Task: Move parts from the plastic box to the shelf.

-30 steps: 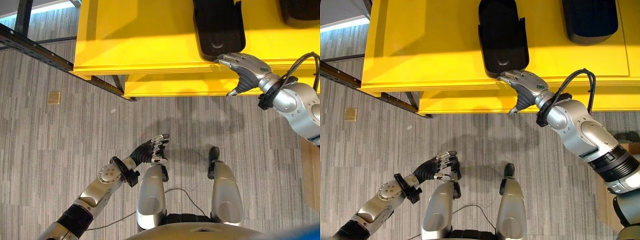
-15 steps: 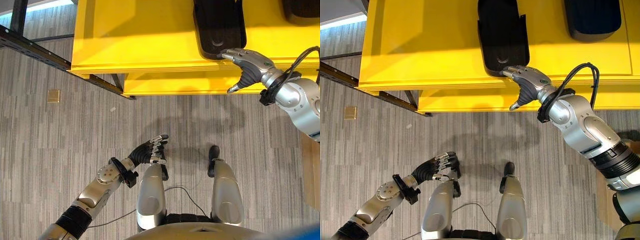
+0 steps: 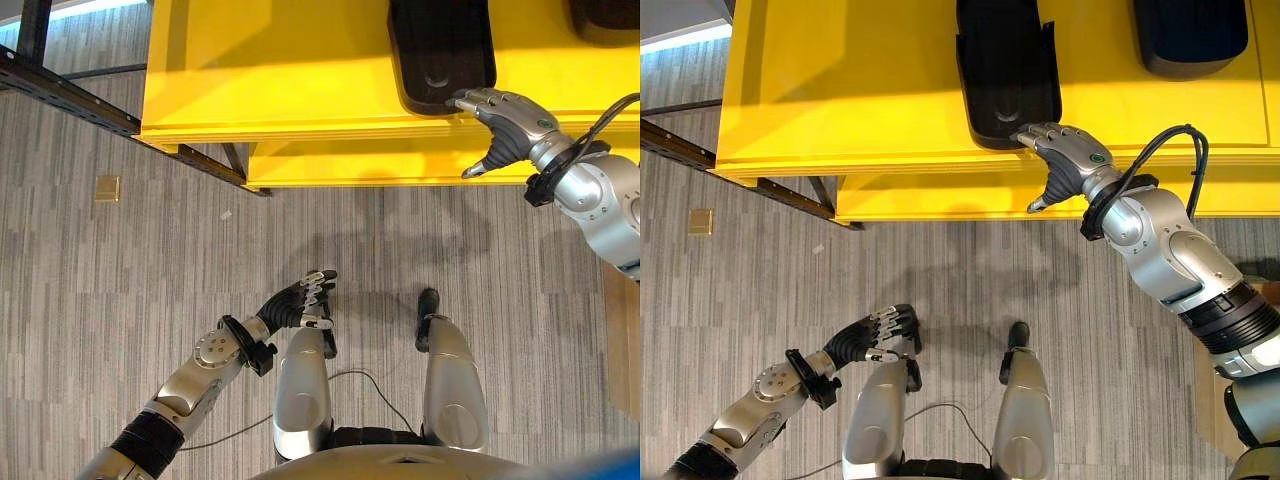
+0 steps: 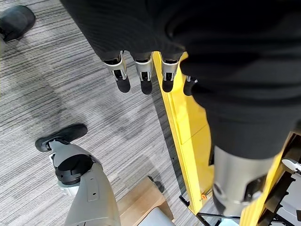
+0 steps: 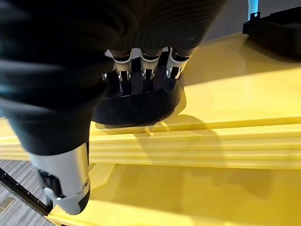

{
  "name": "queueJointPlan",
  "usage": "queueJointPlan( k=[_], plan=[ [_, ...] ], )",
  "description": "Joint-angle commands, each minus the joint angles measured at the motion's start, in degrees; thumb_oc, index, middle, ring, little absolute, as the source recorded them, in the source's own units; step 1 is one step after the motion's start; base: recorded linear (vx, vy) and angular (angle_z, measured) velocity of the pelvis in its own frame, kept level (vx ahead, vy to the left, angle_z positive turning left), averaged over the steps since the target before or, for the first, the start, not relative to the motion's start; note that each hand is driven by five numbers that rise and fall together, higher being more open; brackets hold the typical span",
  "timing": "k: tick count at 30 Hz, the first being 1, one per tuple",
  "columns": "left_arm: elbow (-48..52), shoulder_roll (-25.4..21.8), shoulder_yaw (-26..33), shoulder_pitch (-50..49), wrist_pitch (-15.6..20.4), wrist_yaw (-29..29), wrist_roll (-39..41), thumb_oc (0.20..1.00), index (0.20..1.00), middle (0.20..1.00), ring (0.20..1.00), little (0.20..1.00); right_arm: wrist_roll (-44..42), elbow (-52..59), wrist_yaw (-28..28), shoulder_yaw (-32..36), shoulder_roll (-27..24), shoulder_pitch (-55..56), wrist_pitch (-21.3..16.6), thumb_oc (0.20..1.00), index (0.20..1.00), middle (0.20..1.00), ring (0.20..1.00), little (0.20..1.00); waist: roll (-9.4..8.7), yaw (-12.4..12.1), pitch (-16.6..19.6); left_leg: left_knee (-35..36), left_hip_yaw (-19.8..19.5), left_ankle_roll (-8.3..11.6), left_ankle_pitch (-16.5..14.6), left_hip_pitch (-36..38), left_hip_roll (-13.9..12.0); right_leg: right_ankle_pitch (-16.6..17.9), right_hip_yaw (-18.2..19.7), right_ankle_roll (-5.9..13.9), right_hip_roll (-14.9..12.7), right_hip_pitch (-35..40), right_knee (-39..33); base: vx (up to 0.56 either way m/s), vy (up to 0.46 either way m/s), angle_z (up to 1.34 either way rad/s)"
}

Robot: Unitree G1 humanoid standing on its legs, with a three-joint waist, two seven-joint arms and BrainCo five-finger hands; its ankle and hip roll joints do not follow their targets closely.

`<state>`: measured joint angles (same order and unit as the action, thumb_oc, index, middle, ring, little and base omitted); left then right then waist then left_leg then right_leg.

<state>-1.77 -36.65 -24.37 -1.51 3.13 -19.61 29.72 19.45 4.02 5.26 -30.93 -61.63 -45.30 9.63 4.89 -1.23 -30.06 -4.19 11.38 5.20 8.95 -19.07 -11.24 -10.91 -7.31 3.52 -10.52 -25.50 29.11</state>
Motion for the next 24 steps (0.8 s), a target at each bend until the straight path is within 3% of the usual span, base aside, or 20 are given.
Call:
queueJointPlan(
  k=[1, 9, 17, 21, 24],
  plan=[
    [4.1, -0.8, -0.4, -2.7, 2.4, -0.6, -1.0, 1.0, 1.0, 1.0, 1.0, 1.0, 1.7, 0.5, -4.6, 1.9, 0.0, -7.2, -1.0, 1.0, 1.0, 1.0, 1.0, 1.0, -0.11, -0.9, 0.3, -4.4, -0.8, -0.54, -7.9, 2.9, -0.4, -2.2, -3.9, -1.84, 3.6, 2.1, 1.2, 0.0, 0.0, 0.0],
    [4.0, -0.1, -1.5, -1.6, 2.2, -0.3, -1.5, 1.0, 1.0, 1.0, 1.0, 1.0, 2.0, -3.2, -14.2, 1.8, 4.8, -10.3, -0.1, 1.0, 1.0, 1.0, 1.0, 1.0, 0.9, -1.3, 0.3, -3.7, -1.1, -0.51, -7.6, 3.2, 0.0, -2.1, -3.8, -1.82, 3.5, 2.4, 0.7, 0.0, 0.0, 0.0],
    [3.7, 1.7, -3.1, -0.6, 2.4, 0.5, -1.5, 1.0, 1.0, 1.0, 1.0, 1.0, 1.3, -0.8, -30.6, 8.6, 10.5, -8.2, -8.1, 1.0, 1.0, 1.0, 1.0, 1.0, 2.25, -0.7, 0.3, -2.5, -0.9, -0.44, -7.6, 5.1, 0.7, -2.2, -3.5, -1.59, 3.4, 3.8, -0.3, -0.01, 0.052, 0.01],
    [3.4, 2.8, -3.4, -0.2, 2.7, 0.7, -1.2, 1.0, 1.0, 1.0, 1.0, 1.0, -0.8, 2.8, -31.0, 11.6, 13.1, -5.5, -9.3, 1.0, 1.0, 1.0, 1.0, 1.0, 2.46, -0.1, 0.3, -2.1, -0.8, -0.42, -7.9, 6.5, 1.0, -2.1, -3.3, -1.49, 3.3, 5.0, -1.0, -0.01, 0.053, 0.0],
    [2.7, 3.5, -3.4, 0.1, 3.3, 0.8, -1.2, 1.0, 1.0, 1.0, 1.0, 1.0, -2.2, 5.9, -28.2, 12.9, 14.3, -2.6, -9.5, 1.0, 1.0, 1.0, 1.0, 1.0, 2.46, 0.5, 0.3, -1.7, -0.5, -0.34, -8.0, 8.0, 1.1, -1.8, -3.2, -1.37, 3.2, 6.5, -2.0, -0.01, 0.059, 0.01]
  ],
)
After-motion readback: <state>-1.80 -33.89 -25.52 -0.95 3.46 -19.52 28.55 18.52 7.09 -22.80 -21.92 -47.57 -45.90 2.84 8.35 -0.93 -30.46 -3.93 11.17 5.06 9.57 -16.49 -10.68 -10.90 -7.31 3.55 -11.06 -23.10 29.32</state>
